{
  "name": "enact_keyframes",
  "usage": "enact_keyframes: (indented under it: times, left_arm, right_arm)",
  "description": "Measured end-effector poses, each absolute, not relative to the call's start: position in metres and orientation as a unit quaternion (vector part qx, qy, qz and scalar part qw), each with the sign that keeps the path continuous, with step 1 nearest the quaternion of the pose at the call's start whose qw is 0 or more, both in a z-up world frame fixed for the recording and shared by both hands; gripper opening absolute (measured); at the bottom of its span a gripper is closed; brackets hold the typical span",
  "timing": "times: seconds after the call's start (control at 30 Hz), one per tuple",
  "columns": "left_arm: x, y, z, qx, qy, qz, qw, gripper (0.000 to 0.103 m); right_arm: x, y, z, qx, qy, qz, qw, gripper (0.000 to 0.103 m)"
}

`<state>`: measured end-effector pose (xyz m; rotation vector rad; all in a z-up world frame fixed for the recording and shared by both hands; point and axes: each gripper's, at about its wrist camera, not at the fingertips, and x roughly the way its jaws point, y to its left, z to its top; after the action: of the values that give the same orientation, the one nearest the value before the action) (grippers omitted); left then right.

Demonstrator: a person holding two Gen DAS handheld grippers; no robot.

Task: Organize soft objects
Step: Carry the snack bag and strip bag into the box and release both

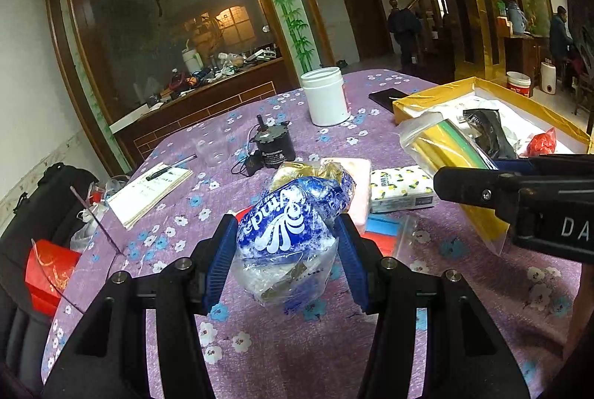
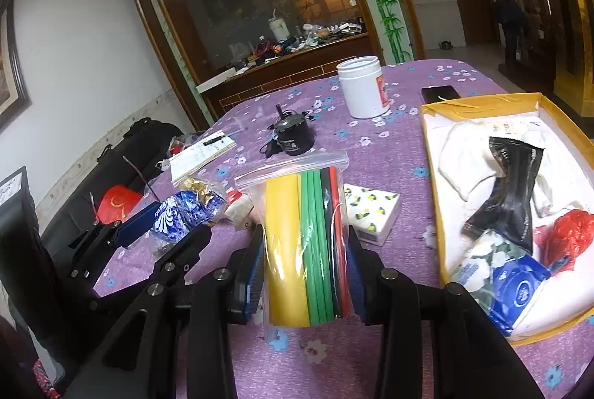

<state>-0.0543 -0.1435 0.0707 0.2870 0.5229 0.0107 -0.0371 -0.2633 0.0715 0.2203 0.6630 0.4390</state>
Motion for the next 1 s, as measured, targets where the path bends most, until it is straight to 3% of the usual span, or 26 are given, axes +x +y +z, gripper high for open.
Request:
enact_keyframes:
  times: [0.57, 1.0]
  left_arm:
    - [-0.009, -0.229, 0.108, 0.113, 0.292, -0.152, 0.937, 0.052]
    - [0.036, -0.326, 0.082, 0.106, 0.357, -0.236, 0.898, 0.052]
  right_arm:
    - [-0.014, -0.387, 0.090, 0.172, 0.302, 0.096, 0.933, 0.040]
    - [0.024, -0.468, 0.063, 0.184, 0.357, 0.006, 0.916, 0.040]
